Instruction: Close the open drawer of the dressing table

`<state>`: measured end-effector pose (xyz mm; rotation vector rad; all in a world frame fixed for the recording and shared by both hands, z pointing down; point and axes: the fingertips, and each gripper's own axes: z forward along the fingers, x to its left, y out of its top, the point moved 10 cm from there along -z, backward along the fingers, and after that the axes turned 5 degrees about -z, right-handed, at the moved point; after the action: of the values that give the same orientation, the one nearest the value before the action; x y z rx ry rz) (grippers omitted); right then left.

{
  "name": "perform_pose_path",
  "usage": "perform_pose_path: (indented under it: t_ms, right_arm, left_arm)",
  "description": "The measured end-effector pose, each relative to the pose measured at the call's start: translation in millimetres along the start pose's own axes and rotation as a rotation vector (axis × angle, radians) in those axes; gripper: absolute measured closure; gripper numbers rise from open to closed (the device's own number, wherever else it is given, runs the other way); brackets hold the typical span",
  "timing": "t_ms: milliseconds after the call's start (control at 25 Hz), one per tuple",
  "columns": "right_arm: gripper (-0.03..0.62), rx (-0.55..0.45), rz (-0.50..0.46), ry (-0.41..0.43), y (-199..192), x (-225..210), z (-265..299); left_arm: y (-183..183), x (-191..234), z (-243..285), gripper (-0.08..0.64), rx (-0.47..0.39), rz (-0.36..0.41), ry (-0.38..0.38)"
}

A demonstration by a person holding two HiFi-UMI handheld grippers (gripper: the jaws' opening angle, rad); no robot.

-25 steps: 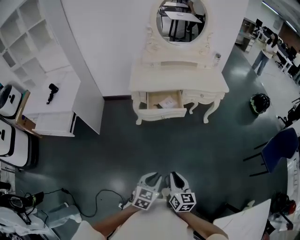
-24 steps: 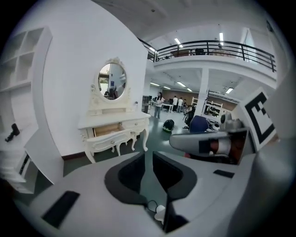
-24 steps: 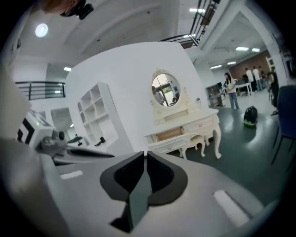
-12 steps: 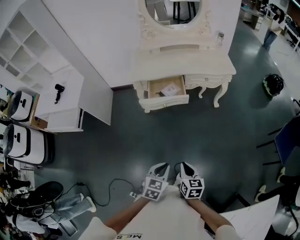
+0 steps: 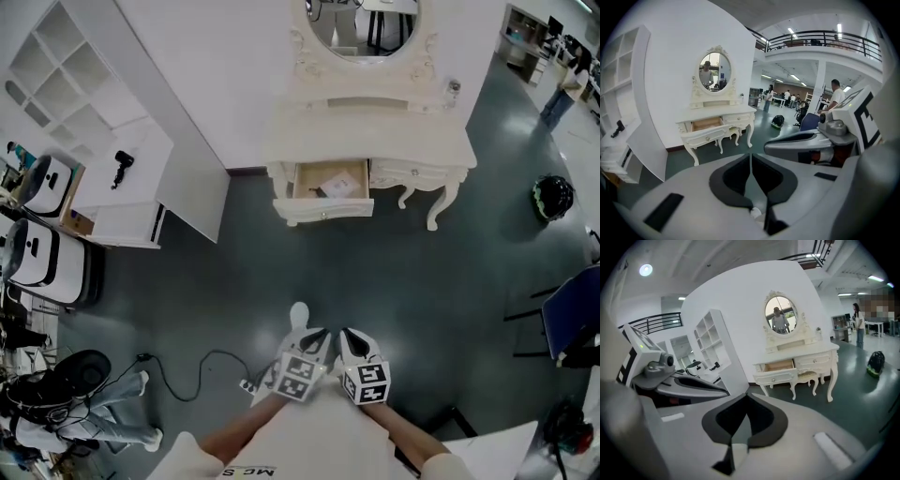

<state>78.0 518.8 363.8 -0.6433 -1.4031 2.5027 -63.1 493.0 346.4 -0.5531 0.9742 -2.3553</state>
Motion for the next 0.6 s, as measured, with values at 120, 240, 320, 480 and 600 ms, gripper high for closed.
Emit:
perform_pose_path:
  t_ms: [120,240,320,480,600]
  right_arm:
    - [0.592,-0.007,-0.020,0.017,8,-4,6]
    - [0.592,-0.002,-0.031,0.017,14,-10,15]
    - [0.592,-0.003,-0.042,0.009,19,-12,23]
    - [0.592,-0.006,-0.079,-0.024,36,-21,45]
    - [0.592,-0.002,-0.073,-0.053,47,-29,63]
  left_arm:
    - [5,6,1,0.537,-0.020,-0.005,0.021]
    - [13,21,7,0.537,-0.045,-0.045,0.041]
    - [21,33,13,0.537,-0.058,-0.058,0.037]
    - [41,62,36,0.537,-0.067,-0.071,0.021]
    - [55,77,53,0.537,-0.055,-0.075,-0.004]
